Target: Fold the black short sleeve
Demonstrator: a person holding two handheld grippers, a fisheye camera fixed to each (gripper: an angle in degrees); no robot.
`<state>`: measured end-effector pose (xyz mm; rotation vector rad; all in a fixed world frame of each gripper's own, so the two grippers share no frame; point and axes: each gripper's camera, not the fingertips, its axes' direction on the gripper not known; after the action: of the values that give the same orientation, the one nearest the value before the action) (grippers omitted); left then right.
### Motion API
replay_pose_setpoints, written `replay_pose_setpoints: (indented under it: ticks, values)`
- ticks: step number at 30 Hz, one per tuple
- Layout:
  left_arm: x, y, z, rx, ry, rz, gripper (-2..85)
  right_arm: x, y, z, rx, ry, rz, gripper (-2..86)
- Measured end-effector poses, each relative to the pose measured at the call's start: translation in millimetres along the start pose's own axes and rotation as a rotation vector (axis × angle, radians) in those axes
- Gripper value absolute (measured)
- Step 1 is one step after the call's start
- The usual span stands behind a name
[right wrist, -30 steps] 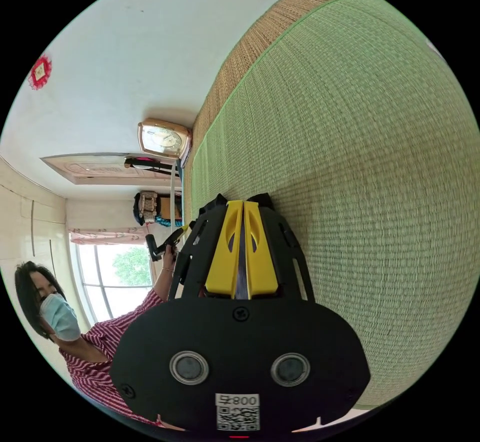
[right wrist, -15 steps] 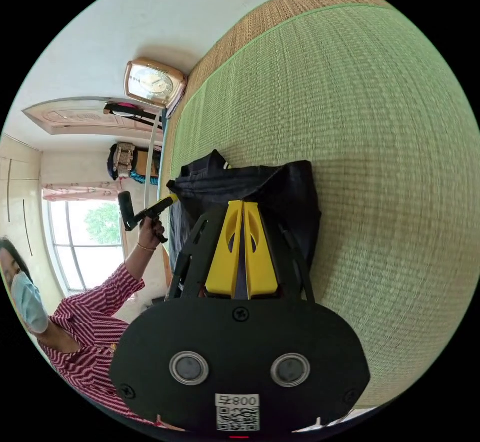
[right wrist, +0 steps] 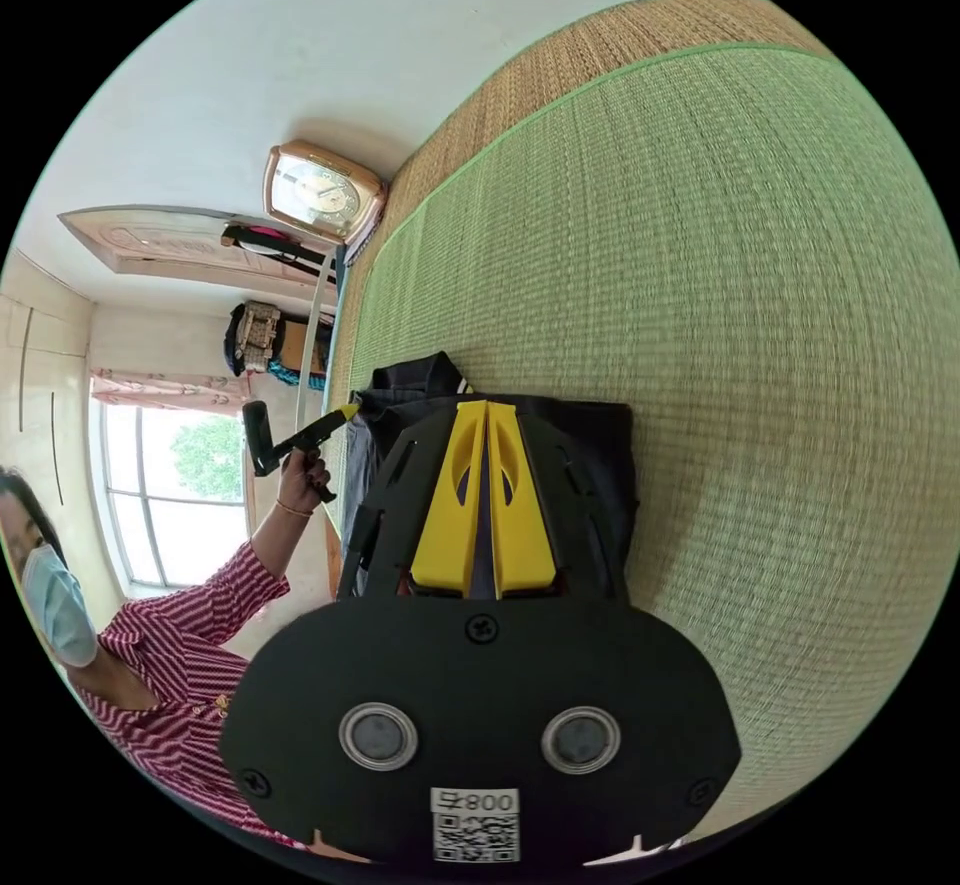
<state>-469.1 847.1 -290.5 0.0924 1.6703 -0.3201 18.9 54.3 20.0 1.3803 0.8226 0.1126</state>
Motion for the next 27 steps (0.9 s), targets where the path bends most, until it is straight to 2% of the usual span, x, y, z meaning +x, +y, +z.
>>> replay_pose_setpoints:
  ticks: [10, 13, 19, 23, 27]
  values:
    - [-7, -21, 25, -0.037, -0.004, -0.02, 0.4, -104, -27, 83, -0.142, -0.037, -0.137, 0.0]
    - [-12, -26, 25, -0.018, -0.01, -0.029, 0.8, -118, -49, 101, -0.168, 0.026, -0.138, 0.0]
    - [7, -25, 36, -0.019, 0.049, 0.098, 4.7, -116, -57, 85, -0.115, 0.008, -0.092, 0.0]
    - [24, -29, 69, -0.098, -0.056, 0.2, 5.9, -113, -56, 75, -0.103, -0.021, -0.067, -0.1]
    - [23, -32, 86, -0.127, -0.131, 0.233, 2.7, -122, -59, 62, -0.108, -0.009, -0.072, -0.1]
